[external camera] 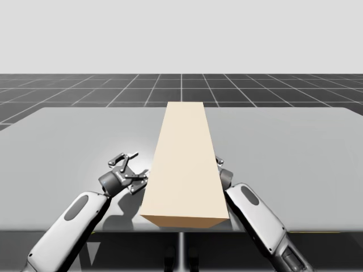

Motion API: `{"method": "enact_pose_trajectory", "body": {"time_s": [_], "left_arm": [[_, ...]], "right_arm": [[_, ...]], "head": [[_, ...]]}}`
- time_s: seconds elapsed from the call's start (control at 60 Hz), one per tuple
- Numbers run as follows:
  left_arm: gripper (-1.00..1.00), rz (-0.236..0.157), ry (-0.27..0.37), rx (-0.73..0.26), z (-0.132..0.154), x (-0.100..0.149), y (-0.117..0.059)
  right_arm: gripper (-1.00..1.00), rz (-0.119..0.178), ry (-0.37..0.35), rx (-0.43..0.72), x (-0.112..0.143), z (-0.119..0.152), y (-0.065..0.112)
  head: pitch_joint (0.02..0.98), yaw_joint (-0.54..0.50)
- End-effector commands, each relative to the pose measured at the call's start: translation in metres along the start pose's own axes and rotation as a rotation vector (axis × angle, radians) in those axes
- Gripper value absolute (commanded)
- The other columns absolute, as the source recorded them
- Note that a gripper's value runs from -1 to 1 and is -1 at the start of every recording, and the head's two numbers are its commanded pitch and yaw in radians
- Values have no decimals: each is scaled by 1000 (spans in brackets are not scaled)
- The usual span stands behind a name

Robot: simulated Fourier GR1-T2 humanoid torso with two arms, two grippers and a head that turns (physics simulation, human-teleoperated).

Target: Retrieve the object from inside the box.

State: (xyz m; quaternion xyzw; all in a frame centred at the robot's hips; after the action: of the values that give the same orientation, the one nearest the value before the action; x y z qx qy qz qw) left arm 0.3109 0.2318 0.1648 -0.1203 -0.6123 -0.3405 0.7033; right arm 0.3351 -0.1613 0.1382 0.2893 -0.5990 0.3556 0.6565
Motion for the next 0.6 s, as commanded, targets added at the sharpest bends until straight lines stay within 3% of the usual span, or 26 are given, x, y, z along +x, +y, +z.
{"method": "enact_pose_trajectory", "body": {"time_s": [0.017, 0.133, 0.317, 0.433, 0.5, 0.533, 0.6], "left_arm": [[-1000, -14, 5, -7, -1, -1, -2], [-1000, -24, 11, -6, -1, -1, -3], [-1000, -42, 17, -7, -1, -1, -5], [-1000, -52, 18, -6, -1, -1, -6], [-1000, -57, 19, -7, -1, -1, -7], [-1000, -59, 20, -6, -1, -1, -7], [-1000, -61, 22, -5, 0, -1, -7]], "right_arm": [[-1000, -4, 27, 20, -9, -25, -8], [-1000, -11, 54, 22, -14, -43, -12], [-1000, 10, 112, 65, -22, -70, -10], [-1000, -10, 160, 86, -29, -83, -6], [-1000, 4, 180, 85, -36, -88, -5], [-1000, -6, 194, 83, -38, -88, -4], [-990, 13, 207, 64, -43, -88, -4]], "head": [[128, -44], [144, -45], [165, -46], [181, -43], [185, -42], [187, -40], [190, -39]]}}
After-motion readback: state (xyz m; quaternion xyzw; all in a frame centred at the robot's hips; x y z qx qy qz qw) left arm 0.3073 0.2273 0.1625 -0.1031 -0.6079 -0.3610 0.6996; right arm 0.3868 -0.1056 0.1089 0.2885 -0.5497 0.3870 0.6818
